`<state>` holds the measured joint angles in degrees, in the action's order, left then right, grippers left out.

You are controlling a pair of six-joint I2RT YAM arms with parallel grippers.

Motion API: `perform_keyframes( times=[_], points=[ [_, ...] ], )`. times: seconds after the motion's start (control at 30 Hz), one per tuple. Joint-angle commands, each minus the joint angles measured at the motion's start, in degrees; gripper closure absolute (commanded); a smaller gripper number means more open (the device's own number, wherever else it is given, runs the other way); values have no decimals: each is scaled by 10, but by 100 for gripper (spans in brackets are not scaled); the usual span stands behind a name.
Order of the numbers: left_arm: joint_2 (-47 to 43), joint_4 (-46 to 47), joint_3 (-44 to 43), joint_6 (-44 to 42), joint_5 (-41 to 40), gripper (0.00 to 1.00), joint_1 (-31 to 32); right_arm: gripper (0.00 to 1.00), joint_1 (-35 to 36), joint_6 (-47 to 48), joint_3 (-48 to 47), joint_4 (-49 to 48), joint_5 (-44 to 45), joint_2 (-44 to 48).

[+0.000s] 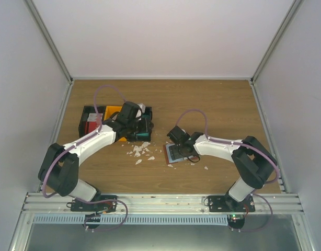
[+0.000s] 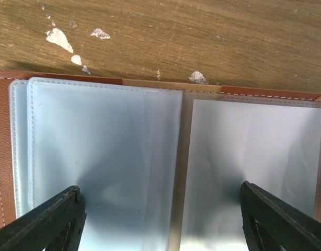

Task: Put the credit cards into the card holder
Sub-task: Open the card holder at the center of the board, then pick up the credit card from the storage box.

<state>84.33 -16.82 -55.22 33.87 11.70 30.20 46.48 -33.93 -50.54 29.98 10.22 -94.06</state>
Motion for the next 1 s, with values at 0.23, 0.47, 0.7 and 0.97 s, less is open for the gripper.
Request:
perform_keyframes(
  times=[0.23,0.47,0.7,0.97],
  points=[
    [85,-66,-96,-78,-78,63,-40,24,-30,23,-36,17,-1,64],
    [86,-83,-122,-84,-129,64,-42,28,-46,71,-57,-14,-43,97],
    [-17,-49,-39,-29,-143,57,-50,31,-48,178,-141,-30,-132,68],
    [-166,-25,98,49,-99,42,-108,37,-37,317,-309,-15,-212,-39]
  ],
)
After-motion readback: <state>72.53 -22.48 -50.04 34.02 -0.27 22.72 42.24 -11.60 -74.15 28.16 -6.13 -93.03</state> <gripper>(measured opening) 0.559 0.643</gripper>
